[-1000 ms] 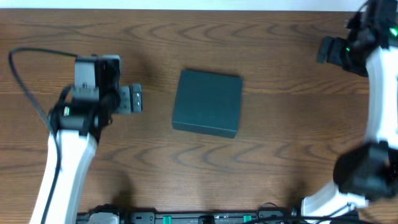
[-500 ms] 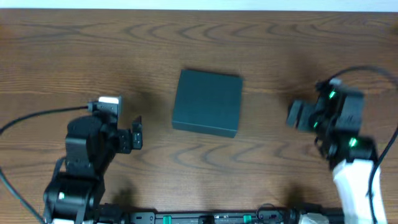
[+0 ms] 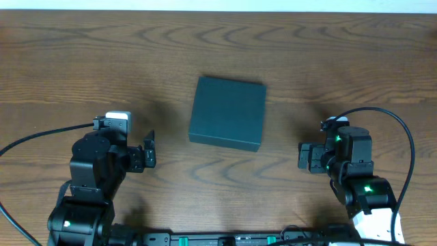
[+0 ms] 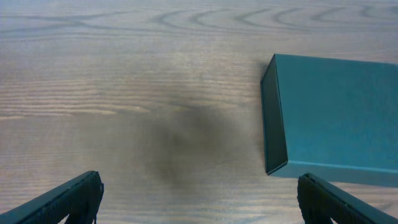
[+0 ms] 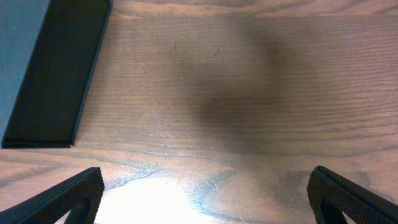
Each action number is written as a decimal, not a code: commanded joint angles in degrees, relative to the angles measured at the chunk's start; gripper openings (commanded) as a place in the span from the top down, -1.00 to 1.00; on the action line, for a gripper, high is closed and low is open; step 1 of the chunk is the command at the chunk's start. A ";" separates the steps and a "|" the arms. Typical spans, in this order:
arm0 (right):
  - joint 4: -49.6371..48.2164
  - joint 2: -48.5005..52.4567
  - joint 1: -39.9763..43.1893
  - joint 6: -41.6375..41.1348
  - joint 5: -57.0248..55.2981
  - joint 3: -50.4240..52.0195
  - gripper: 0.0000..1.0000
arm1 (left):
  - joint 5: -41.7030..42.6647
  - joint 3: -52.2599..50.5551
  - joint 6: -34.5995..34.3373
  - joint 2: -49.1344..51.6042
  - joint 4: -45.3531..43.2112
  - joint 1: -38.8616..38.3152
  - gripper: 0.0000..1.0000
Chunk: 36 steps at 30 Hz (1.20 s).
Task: Pack container
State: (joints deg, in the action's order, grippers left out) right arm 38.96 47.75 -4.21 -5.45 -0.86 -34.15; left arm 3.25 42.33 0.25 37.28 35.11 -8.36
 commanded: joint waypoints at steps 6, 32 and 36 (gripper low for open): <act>0.31 1.03 -0.55 0.37 -0.63 0.26 -0.98 | 0.35 -0.55 -0.28 0.09 0.87 -0.13 -0.97; -14.12 -43.71 -3.26 10.91 2.36 18.03 -0.99 | 0.35 -0.55 -0.28 0.09 0.87 -0.13 -0.97; -33.48 -44.96 -3.56 10.88 1.25 29.09 -0.99 | 0.35 -0.55 -0.28 0.09 0.87 -0.13 -0.97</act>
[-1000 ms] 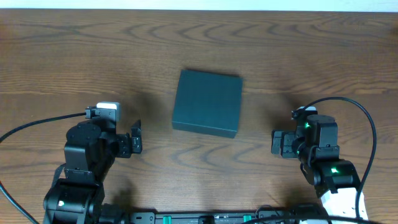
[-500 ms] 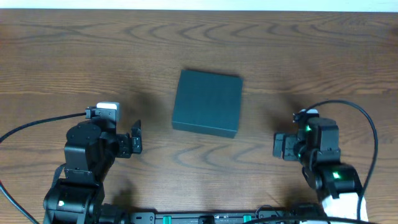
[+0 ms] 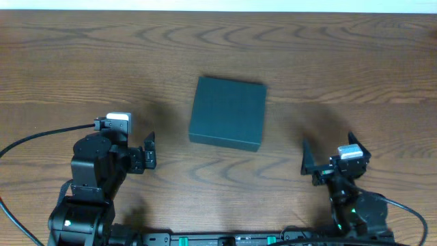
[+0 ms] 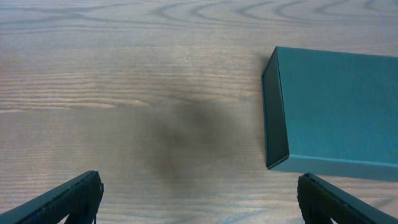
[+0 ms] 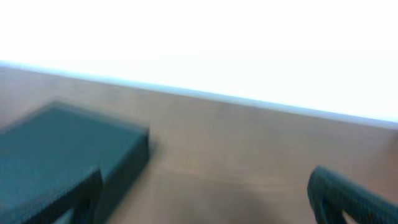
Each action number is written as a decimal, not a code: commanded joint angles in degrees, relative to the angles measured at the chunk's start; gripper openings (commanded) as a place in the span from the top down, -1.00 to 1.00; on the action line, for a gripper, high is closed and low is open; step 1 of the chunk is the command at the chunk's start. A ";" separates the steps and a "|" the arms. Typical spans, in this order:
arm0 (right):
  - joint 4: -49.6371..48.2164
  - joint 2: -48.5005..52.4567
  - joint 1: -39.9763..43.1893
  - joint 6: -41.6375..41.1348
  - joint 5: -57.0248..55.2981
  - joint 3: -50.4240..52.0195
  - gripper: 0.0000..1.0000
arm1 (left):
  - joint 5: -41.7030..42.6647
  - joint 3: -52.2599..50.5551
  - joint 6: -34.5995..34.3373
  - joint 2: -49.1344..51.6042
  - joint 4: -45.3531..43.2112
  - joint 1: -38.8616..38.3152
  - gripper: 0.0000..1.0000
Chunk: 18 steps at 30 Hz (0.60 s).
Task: Pack container
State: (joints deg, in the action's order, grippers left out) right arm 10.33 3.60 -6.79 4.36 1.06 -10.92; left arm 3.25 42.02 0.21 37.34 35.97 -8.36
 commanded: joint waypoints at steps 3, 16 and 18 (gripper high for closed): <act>-9.90 -1.64 -0.98 1.09 -2.89 10.62 -0.99 | 0.35 -0.24 -0.24 0.02 0.02 -0.13 -0.97; -6.21 -3.32 -0.92 2.43 -5.57 10.60 -0.98 | 0.35 -0.24 -0.24 0.02 0.02 -0.13 -0.97; -6.21 -3.32 -0.92 2.27 -5.55 10.60 -0.98 | 0.35 -0.24 -0.24 0.02 0.02 -0.13 -0.97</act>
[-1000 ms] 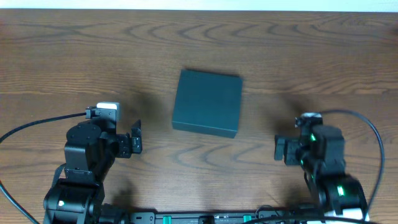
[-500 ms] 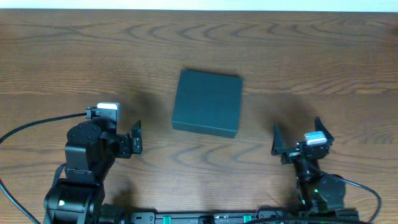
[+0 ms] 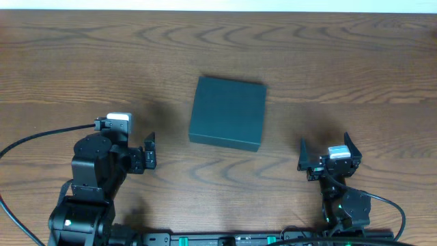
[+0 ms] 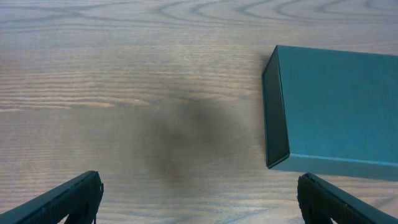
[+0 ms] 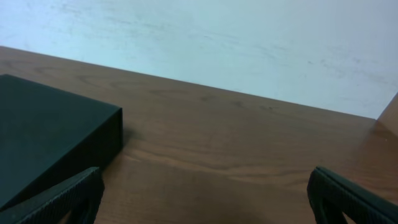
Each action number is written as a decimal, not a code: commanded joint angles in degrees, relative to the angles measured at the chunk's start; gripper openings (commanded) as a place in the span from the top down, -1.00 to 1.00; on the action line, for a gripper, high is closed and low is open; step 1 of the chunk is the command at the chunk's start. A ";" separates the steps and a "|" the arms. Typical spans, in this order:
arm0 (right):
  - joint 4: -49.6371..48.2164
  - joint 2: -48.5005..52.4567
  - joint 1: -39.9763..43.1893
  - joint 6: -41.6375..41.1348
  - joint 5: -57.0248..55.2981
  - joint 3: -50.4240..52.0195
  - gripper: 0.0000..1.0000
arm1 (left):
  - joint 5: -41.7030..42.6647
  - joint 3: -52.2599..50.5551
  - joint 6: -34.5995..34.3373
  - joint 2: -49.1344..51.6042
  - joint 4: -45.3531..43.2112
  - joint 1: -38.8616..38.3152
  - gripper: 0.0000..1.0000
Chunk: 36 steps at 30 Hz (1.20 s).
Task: Pack container
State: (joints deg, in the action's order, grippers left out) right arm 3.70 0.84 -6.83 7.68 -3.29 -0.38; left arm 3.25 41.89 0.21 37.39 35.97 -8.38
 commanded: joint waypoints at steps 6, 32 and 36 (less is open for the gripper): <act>0.26 -0.57 -0.87 -0.79 -0.76 0.07 -0.99 | 0.35 -0.11 -0.24 -0.02 0.02 -0.11 -0.97; 0.22 -0.57 -0.87 -0.79 -0.79 0.07 -0.99 | -0.87 -0.11 1.33 -0.72 0.44 0.13 -0.97; 0.22 -0.57 -0.87 -0.79 -0.79 0.07 -0.98 | 1.20 -0.52 1.66 -8.66 6.88 1.36 -0.97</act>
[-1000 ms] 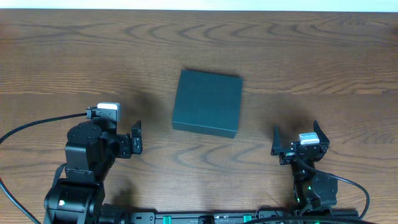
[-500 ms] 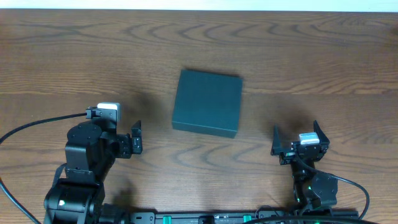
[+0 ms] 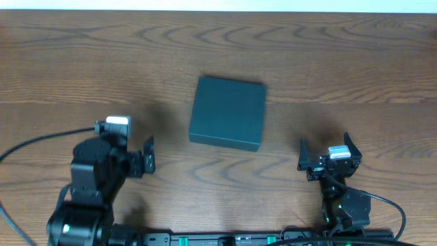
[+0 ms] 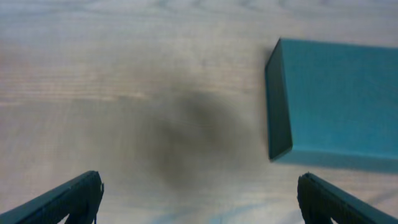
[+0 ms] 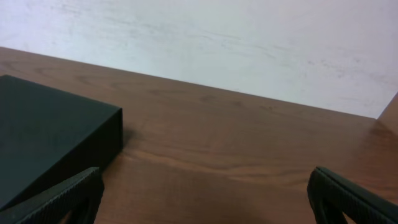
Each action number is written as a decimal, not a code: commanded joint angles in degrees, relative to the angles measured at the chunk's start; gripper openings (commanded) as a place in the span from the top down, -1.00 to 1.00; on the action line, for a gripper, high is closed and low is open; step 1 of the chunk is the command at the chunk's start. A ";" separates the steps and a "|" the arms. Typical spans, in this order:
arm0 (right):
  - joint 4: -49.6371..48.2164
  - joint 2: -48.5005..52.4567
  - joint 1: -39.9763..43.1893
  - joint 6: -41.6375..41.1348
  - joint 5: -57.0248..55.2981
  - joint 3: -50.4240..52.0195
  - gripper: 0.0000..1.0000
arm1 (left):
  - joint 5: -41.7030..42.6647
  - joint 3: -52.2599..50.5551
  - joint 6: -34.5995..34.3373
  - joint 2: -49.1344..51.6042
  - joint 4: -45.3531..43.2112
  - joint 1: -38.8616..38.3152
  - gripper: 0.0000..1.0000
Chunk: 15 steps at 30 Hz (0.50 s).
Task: Pack container
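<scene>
A closed dark teal box (image 3: 227,113) lies in the middle of the wooden table; it also shows at the right of the left wrist view as the box (image 4: 336,102) and at the left of the right wrist view as the box (image 5: 50,140). My left gripper (image 3: 149,156) stands open to the left of the box, nothing between its fingers. My right gripper (image 3: 326,152) is open, low near the table's front right, tilted toward the far wall, empty.
Bare wooden table (image 3: 341,61) surrounds the box. A pale wall (image 5: 217,37) rises behind the far edge. Black cables (image 3: 34,140) trail from the arms near the front edge.
The left wrist view is now blurred and the box sits slightly lower in it, so my left arm has shifted a little. The right arm and the box have not moved.
At first both grippers were open, facing down on either side of the box. Then my right arm had dropped toward the front edge, its camera tilted up to the wall. It has stayed there since; the box has stayed in place.
</scene>
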State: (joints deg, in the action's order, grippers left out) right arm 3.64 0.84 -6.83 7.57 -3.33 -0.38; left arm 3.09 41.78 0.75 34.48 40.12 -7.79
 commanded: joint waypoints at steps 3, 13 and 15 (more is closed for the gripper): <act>0.28 -0.57 -0.87 -0.68 -0.72 0.07 -0.99 | 3.61 -2.80 1.07 -13.92 6.12 0.76 -0.97; 0.28 -0.57 -0.87 -0.68 -0.72 0.07 -0.99 | -2.32 -34.73 1.16 -30.88 -41.27 0.87 -0.97; 0.28 -0.57 -0.87 -0.68 -0.72 0.07 -0.98 | -3.02 -38.73 1.18 -31.78 -47.17 0.87 -0.97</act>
State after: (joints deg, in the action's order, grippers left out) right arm 3.66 0.71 -6.85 7.57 -3.46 -0.38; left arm 2.74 7.92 1.54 4.32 -2.50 -7.18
